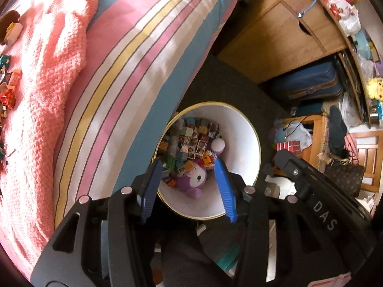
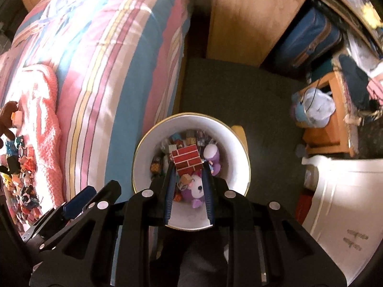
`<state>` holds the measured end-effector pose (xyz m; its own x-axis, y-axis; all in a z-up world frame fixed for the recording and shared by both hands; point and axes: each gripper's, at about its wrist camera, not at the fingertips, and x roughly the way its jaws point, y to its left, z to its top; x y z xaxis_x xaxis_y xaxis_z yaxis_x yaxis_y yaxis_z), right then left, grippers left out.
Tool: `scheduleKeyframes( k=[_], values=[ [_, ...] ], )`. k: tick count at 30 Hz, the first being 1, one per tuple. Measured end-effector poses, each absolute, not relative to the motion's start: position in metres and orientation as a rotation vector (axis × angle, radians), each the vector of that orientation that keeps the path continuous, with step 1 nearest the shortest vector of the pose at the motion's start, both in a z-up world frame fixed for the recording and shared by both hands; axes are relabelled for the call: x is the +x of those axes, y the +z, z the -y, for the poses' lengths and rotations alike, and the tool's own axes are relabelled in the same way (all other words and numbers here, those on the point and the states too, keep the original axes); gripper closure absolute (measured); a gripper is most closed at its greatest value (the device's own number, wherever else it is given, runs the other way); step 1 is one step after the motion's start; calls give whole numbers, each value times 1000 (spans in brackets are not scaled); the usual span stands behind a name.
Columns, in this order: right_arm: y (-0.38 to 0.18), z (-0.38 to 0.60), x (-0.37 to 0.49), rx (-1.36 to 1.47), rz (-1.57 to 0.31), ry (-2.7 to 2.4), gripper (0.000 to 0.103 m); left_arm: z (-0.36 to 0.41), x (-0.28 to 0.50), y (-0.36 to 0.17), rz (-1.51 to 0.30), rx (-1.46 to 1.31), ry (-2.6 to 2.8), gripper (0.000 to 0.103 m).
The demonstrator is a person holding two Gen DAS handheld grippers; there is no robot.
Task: Collect trash
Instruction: 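Open the left tool to drop its cubes into the bin, then swing both tools back over the bed toward the cube pile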
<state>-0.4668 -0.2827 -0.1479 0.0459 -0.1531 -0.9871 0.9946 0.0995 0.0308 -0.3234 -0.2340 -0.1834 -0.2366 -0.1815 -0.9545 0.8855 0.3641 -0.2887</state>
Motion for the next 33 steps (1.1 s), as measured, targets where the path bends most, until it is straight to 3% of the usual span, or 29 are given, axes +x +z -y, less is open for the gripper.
scheduleKeyframes(
  k=[17,33],
  values=[
    [-126,284,-405,918,-1112,-1092,81,218,-272,-162,-1432,548,-1085,58],
    [-112,247,-260,715,-1160,-795,81,138,-154,-137,-1399,315,-801,58]
  ],
)
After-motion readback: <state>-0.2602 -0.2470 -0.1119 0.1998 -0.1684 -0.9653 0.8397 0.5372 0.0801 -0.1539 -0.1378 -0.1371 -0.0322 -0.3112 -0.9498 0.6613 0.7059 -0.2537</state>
